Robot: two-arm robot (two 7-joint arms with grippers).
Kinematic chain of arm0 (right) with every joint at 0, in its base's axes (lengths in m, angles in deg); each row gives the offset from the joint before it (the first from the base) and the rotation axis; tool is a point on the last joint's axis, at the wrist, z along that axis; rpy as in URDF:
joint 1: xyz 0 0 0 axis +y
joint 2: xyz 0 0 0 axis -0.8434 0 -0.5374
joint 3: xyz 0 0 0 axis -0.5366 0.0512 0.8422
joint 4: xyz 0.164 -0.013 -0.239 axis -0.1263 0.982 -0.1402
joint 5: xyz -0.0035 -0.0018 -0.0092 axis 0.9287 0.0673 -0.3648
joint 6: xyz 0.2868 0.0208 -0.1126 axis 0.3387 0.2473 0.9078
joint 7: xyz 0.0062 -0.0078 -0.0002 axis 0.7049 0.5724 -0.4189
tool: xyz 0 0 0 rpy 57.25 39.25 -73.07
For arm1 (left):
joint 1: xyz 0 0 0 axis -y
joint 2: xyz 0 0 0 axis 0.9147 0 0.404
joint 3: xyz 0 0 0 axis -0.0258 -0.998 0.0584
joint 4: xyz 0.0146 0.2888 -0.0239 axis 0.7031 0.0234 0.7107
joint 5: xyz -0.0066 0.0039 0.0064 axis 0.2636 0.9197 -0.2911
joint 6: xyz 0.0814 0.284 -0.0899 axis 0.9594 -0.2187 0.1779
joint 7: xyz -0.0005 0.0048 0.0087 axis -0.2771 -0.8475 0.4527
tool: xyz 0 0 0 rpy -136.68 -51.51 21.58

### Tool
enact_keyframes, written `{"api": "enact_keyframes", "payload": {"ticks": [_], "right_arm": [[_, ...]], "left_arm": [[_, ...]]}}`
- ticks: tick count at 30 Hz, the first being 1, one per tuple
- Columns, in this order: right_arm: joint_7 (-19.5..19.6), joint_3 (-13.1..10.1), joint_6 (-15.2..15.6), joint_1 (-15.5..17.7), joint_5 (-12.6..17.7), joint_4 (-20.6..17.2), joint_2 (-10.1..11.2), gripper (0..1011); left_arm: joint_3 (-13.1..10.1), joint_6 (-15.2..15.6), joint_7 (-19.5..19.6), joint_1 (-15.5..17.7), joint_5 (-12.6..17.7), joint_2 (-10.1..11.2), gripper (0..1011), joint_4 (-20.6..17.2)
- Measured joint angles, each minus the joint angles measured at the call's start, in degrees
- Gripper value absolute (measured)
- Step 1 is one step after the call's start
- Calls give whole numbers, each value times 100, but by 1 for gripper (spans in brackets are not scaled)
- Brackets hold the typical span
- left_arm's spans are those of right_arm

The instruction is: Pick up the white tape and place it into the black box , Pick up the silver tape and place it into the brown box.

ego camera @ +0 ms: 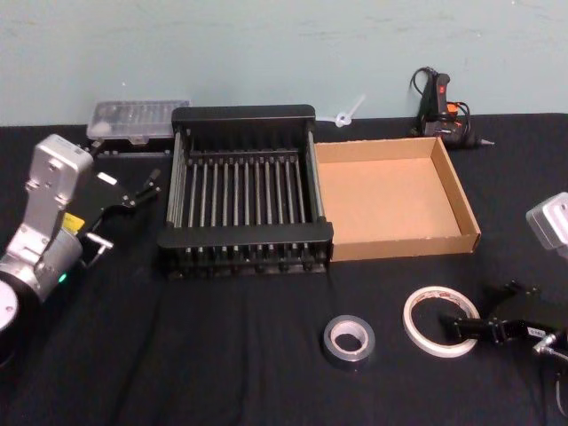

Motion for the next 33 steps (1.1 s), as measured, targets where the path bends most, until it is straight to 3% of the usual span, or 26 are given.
{"api": "enact_keyframes", "payload": {"ticks": [33], "right_arm": [[63,38,-12,-3,-2,7,-6,1002]], "left_arm": [[0,0,0,0,0,0,1001,0]]}}
